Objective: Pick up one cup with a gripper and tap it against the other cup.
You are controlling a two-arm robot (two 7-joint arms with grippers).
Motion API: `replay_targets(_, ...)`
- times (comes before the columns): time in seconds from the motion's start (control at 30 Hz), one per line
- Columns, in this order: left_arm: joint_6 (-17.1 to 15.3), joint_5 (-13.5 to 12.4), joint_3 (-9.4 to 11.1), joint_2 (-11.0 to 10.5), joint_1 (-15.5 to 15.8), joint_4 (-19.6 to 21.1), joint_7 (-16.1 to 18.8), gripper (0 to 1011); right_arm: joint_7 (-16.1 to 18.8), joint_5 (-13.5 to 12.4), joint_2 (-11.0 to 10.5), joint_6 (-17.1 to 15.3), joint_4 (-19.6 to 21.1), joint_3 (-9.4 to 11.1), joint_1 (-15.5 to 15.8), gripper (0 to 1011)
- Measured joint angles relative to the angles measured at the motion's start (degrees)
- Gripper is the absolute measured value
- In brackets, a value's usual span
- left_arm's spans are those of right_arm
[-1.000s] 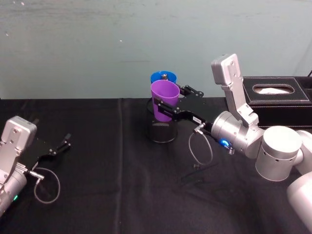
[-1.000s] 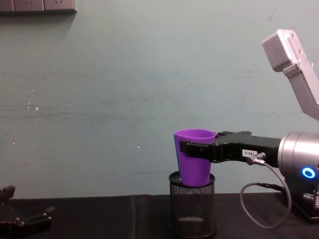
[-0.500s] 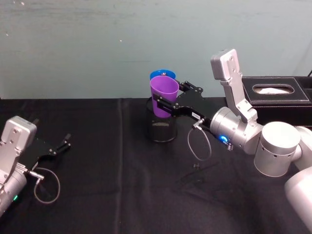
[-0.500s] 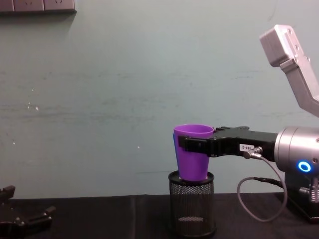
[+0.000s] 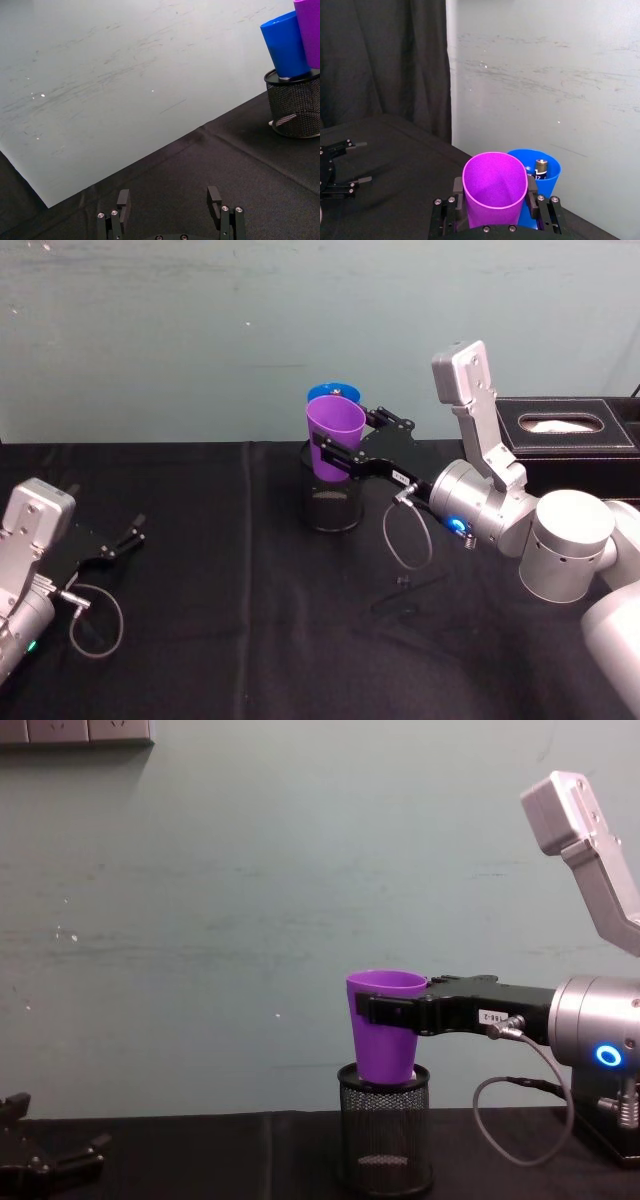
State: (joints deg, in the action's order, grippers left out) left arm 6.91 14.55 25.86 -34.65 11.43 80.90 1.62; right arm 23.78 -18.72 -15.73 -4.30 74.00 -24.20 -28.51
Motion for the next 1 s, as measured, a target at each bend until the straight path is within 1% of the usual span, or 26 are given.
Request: replay_targets(1.0, 0.0, 0.0, 0.0, 0.0, 0.0, 0.0, 0.0, 1000, -0.2, 0.0, -0.1, -0.1, 0.2, -0.1, 0.0, 723)
